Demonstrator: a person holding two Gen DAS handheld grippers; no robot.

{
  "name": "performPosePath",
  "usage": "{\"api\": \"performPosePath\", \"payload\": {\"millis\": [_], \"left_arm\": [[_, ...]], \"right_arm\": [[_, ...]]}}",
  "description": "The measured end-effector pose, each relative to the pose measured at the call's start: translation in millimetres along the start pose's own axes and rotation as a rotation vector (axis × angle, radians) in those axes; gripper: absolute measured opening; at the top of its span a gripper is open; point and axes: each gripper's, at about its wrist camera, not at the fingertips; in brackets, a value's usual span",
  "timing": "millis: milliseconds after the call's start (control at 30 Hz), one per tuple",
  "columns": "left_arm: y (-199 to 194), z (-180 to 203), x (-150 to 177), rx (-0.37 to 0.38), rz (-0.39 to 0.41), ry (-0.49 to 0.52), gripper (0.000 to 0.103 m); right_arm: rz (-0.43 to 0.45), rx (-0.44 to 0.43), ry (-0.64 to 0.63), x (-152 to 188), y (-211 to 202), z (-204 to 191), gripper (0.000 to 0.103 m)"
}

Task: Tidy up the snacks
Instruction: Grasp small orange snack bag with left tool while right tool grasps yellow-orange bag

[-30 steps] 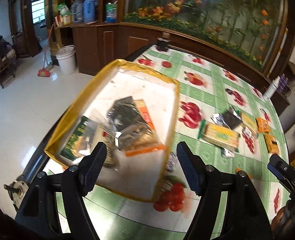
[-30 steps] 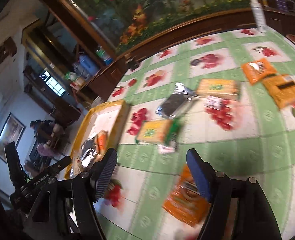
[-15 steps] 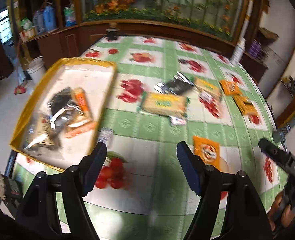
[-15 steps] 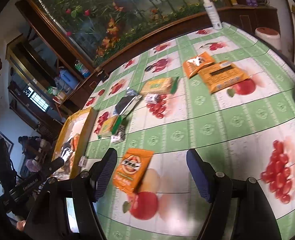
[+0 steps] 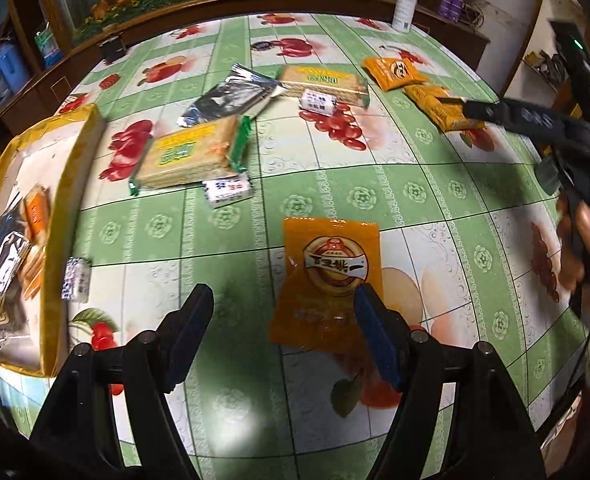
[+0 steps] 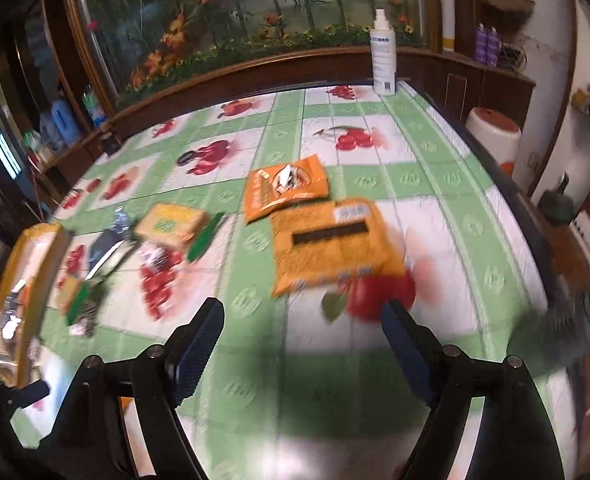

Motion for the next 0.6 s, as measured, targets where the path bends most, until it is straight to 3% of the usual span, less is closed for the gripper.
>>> {"api": "performPosePath", "payload": {"millis": [100,267,433,533,600], "left_arm": [[6,6,-4,-0.020,-0.015,0.024,0.072],[13,5,-12,-0.031,-0.020,0.027,0.072],[12,11,-17,0.005,-0.019,0.061,0.072],[11,19,-18,0.046,-0.030,0.088,0.072],[16,23,-18,0.032,-0.055,0.102,0.072]], "right_arm": [[-0.019,0.094,-0.034,-26,18,2,0.085],[-0.103,0.086,-0.051,-50,49,6,0.086],[-0.124,0.085,-0.039,-54,63,7,0.093],[-0.118,0.046,-0.027,-54,61,8,0.092],[-0.126,0.057,-0.032,-54,64,8,0.092]]}}
Point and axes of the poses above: each gripper's, at about its wrist camera, not at the fingertips, and y roughly the way its jaws point, z to its right, x to its underside, and after that the axes turned 15 degrees about -z, right-handed
